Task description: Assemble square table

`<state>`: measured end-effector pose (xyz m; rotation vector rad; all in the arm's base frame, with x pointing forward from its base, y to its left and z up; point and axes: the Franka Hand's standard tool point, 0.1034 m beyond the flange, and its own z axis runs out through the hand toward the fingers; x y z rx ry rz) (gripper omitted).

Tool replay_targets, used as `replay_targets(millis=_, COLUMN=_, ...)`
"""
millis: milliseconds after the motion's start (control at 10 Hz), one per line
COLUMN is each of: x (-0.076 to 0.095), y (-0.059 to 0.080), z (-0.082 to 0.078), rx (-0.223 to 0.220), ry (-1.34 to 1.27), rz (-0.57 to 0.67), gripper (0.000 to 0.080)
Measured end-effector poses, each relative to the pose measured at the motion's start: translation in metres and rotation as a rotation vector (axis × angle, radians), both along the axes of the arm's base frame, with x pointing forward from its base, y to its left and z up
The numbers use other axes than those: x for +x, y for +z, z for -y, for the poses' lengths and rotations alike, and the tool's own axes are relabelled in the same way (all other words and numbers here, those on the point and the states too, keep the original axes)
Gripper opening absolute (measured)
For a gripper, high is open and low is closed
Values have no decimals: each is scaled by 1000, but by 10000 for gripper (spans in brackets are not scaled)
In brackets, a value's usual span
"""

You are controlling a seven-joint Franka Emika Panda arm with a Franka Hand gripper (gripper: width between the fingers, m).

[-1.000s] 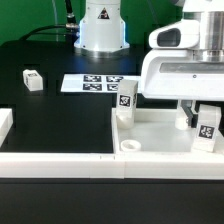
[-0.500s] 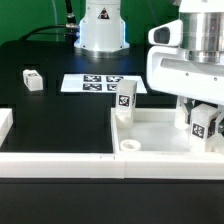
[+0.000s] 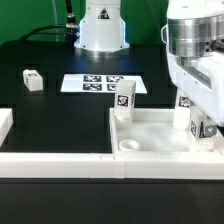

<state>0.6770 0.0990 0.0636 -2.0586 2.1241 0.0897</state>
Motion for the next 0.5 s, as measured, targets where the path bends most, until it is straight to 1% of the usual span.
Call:
replay_targets(millis=200, x=0, y=0, z=-1, rx=12, ry=-112, rz=-20, gripper=290)
replay_targets(millis=300, x=-1, y=0, z=-3, rx=25, ry=-218, rz=-38, gripper=290)
replay_targets(millis=400, x=-2, y=-1, z=-9, rx=57, ry=-406, rz=-74, gripper=290)
replay_targets(millis=500, x=0, y=0, z=-12, rx=70, ry=-508, rz=-73, gripper=290)
